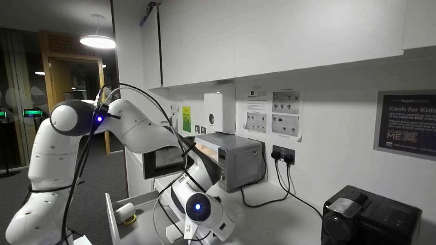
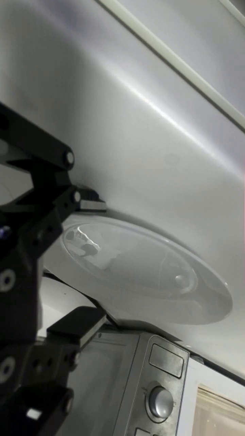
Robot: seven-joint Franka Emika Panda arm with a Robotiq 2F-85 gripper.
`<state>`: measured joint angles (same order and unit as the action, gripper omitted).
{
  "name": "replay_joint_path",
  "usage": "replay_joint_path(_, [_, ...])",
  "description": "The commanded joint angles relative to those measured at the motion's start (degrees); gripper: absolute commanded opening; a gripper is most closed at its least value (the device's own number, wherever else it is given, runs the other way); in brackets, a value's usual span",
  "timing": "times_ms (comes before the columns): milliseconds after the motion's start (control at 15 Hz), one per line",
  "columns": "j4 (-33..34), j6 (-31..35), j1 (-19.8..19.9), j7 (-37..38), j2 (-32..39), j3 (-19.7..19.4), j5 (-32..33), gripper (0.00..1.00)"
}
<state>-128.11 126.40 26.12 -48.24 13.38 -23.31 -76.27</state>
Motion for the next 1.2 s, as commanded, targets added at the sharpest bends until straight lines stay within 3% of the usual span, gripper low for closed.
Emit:
replay_joint_path(0, [1.4,-0.3,0.1,-1.7,1.5,0.5,-1.6,0.45])
replay_joint_path(400, [1.3,-0.5,0.3,-2.4,1.5,0.5,-1.3,0.01])
replay_joint_path(1133, [-0.2,-0.9,0.2,-1.9,-1.1,0.1,-0.6,0.01])
